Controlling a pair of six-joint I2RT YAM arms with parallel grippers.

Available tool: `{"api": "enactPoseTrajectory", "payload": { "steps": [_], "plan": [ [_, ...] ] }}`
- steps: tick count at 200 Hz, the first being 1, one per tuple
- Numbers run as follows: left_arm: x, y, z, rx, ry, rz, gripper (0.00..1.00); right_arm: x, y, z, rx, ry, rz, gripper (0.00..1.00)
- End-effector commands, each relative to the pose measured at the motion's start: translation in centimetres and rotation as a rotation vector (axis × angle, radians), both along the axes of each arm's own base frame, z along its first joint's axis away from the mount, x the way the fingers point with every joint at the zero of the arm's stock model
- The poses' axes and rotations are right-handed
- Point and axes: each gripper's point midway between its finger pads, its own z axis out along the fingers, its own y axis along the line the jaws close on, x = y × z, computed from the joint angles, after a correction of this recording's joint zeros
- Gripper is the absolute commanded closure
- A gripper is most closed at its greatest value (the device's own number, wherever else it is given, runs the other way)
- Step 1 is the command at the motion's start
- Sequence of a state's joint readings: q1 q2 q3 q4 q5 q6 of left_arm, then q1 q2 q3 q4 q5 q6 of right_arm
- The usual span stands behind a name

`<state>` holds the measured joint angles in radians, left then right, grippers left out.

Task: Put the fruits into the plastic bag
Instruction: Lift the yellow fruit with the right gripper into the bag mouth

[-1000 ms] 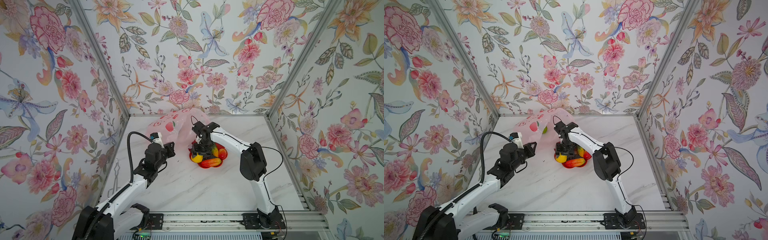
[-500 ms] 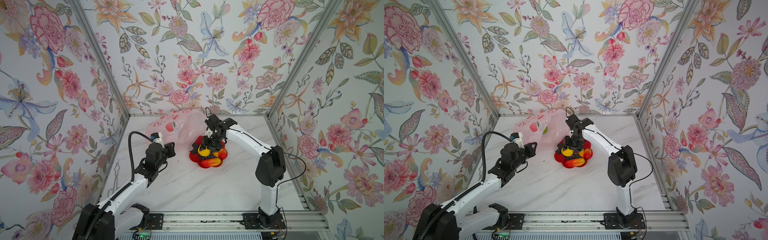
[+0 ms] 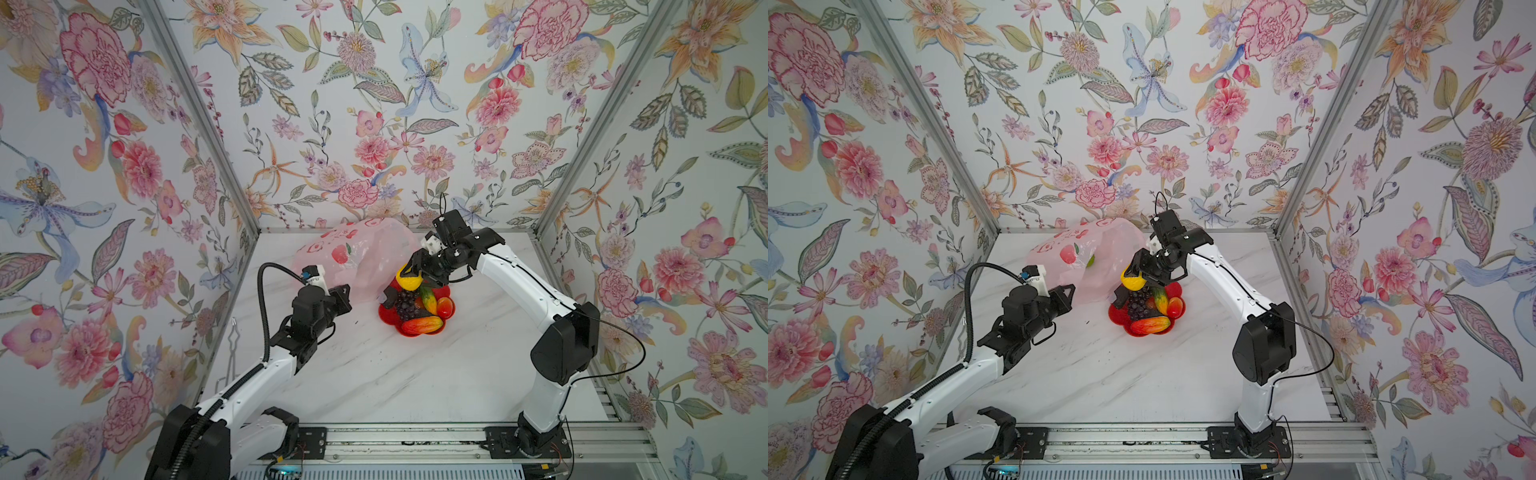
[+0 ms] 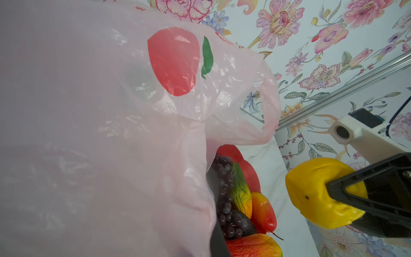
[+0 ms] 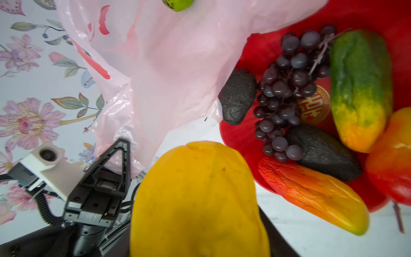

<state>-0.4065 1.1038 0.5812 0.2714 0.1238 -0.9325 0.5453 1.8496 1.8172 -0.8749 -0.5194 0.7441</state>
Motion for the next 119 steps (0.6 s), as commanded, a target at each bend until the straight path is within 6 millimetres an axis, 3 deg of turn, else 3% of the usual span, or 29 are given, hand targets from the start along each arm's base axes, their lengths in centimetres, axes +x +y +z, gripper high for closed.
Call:
{"api": "enactPoseTrajectory", "payload": {
  "steps": [1,32,119],
  "plan": [
    [0.3,-0.7,1.3,-0.021,-0.032,-0.007,1.00,1.0,2.1,1.2,0.121,0.005,-0.004,0.49],
    [0.5,-1.0,1.6,-0.024,-0.037,-0.012,1.00,2.5,4.3,0.1,0.162,0.021,-0.003,0.49],
    [0.6,-1.3,1.7,-0.016,-0.031,-0.011,1.00,6.0,9.1,-6.2,0.135,0.091,0.020,0.49]
  ]
}}
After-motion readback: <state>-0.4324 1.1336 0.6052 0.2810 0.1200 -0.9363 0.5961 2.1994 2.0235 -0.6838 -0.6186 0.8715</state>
